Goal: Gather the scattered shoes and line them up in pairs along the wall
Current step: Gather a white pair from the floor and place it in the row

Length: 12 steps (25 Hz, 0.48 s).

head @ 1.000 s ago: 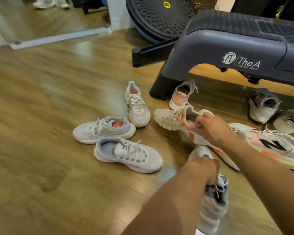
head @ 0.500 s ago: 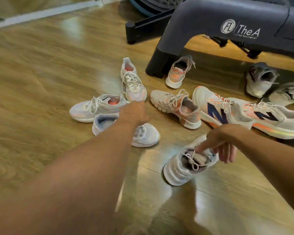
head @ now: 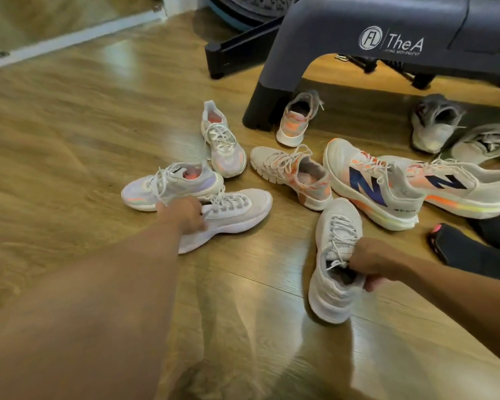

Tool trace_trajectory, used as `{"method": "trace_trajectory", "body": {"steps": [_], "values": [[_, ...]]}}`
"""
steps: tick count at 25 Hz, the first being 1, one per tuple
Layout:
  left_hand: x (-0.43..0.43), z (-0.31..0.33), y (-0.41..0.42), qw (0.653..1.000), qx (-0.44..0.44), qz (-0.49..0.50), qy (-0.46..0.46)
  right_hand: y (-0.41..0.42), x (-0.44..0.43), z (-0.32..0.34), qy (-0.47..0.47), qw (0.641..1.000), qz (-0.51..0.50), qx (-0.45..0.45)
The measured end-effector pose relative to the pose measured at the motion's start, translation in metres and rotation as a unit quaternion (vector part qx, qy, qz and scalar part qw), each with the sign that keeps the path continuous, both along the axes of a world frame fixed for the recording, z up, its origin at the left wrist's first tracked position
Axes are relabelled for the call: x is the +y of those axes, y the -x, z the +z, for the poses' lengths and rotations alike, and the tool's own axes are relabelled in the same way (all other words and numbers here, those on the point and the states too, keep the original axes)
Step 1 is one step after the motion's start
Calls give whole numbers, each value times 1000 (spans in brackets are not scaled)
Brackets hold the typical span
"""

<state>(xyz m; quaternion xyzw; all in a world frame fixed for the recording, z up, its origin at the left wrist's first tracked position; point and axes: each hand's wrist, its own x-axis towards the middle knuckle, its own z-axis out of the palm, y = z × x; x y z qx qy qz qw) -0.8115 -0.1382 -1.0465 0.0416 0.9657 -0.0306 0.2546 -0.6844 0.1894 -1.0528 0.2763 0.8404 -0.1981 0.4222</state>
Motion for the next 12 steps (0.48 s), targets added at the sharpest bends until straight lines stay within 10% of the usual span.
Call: {"method": "trace_trajectory", "body": {"steps": [3, 6, 9, 12], "values": [[-11, 19, 8, 937, -13, 190, -292, 6, 29, 25, 38, 998, 33, -49], [-26, 29, 1, 721, -129, 386, -561, 10, 46, 44, 66, 987, 114, -92], [-38, 32, 3, 588, -145, 462, -648, 15, 37, 52, 145, 981, 82, -103], [-39, 32, 8, 555, -47, 523, -645, 25, 22, 58, 233, 972, -22, -13]]}}
